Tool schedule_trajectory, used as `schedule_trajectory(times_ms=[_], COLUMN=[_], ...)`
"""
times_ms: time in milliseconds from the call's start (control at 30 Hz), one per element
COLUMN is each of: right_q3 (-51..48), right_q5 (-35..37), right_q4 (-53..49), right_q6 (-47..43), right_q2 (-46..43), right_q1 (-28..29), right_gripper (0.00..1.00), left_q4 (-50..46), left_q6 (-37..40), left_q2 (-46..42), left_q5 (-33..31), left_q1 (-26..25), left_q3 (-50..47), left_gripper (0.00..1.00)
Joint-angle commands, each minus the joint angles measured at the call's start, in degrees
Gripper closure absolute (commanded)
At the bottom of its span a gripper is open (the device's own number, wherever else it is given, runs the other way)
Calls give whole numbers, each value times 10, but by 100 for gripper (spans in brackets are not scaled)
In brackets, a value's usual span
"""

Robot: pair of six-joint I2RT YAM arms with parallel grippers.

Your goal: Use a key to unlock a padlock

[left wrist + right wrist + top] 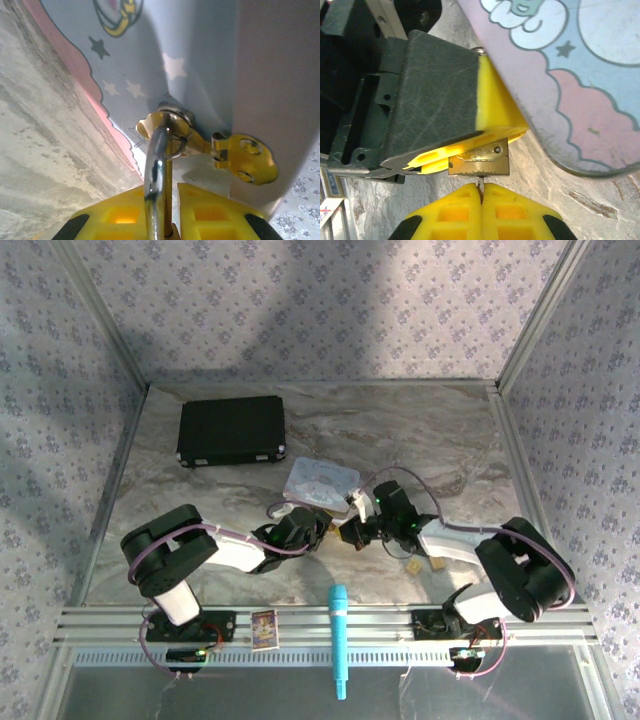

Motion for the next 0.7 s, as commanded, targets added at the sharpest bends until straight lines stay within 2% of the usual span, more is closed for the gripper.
schedule_trajectory(times_ms=[0, 667], right_q3=[-1, -5], right_q5=[42, 29], right_q4=[15, 51], right_q6=[34, 91], right_q2=[26, 46], right_q1=[-26, -35], right_gripper=[94, 80], left_q4=[-10, -2], left_q6=[1, -3], left_q2=[-14, -11], left_q5=[21, 21], left_q1=[-4, -4], left_q3=[0, -6], left_gripper=[100, 100])
